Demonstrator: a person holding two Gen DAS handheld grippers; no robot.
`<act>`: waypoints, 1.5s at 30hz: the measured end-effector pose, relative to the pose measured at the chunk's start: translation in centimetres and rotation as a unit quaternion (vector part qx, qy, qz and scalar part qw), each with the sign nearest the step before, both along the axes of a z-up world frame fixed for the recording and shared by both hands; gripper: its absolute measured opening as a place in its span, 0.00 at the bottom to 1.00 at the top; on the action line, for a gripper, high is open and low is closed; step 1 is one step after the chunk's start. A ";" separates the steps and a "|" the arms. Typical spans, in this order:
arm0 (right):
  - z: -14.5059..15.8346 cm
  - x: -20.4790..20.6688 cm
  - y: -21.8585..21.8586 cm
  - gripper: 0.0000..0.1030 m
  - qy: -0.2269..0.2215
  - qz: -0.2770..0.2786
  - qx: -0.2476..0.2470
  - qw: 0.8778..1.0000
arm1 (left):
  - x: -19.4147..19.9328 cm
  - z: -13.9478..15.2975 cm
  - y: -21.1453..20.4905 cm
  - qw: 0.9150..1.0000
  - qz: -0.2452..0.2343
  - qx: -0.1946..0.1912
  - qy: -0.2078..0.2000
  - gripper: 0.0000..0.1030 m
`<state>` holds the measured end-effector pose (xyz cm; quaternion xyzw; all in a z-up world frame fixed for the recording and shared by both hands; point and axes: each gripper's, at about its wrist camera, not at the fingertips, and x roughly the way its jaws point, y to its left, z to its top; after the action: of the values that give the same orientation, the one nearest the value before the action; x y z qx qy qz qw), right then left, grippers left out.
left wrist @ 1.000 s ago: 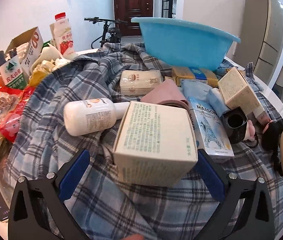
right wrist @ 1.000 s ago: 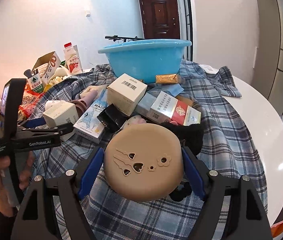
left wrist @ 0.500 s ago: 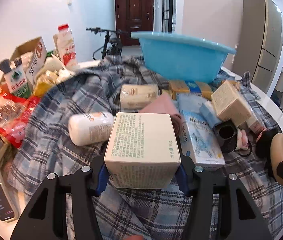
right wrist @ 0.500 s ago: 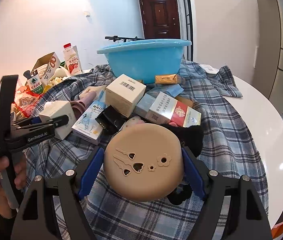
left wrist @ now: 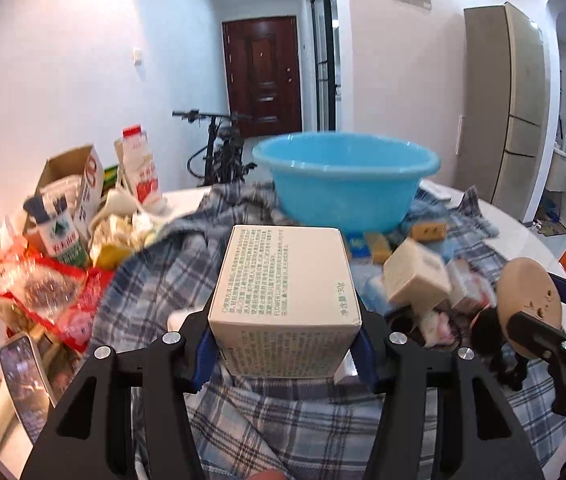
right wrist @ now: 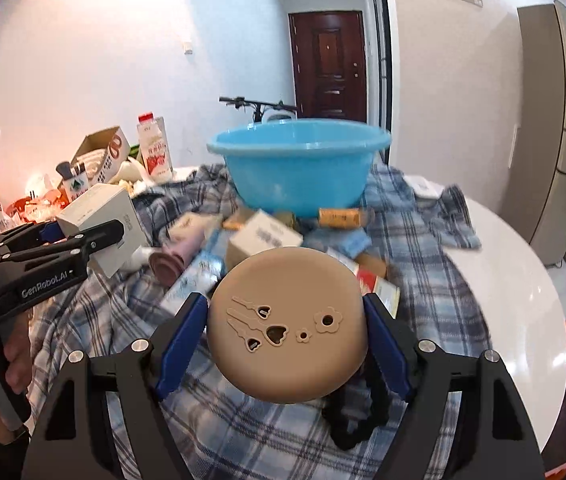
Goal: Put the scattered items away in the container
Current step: 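Carry the coaster and white box toward the blue basin with both grippers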
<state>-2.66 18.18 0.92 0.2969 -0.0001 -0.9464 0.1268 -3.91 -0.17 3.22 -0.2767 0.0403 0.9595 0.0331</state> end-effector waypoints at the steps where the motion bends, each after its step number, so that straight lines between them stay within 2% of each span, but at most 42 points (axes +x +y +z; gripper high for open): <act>1: 0.5 -0.2 -0.1 0.78 0.005 0.001 -0.001 1.000 | 0.0 0.5 0.2 1.000 -0.002 -0.001 0.005 0.53; 7: 3.7 -1.8 -0.3 0.78 0.033 0.004 -0.003 0.999 | -0.2 3.7 1.1 0.999 -0.011 -0.009 0.033 0.53; 17: 9.1 -4.7 -0.5 0.78 0.065 0.012 -0.007 0.998 | -2.5 8.0 1.2 0.999 -0.019 0.008 0.042 0.53; 25: 11.2 -9.9 -0.4 0.78 0.064 0.012 -0.007 0.998 | -7.2 9.6 2.2 0.999 -0.020 0.003 0.044 0.53; 38: 8.6 -23.2 -1.8 0.78 0.013 0.019 0.012 1.000 | -15.5 9.0 2.9 0.999 -0.014 0.013 0.030 0.53; 45: 6.7 -25.0 -2.2 0.78 0.010 0.026 0.006 1.000 | -17.7 7.2 2.7 1.000 -0.009 0.003 0.003 0.54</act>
<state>-27.67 15.99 7.59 0.2880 0.0142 -0.9458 0.1496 -21.57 2.50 10.43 -0.2733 0.0397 0.9602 0.0422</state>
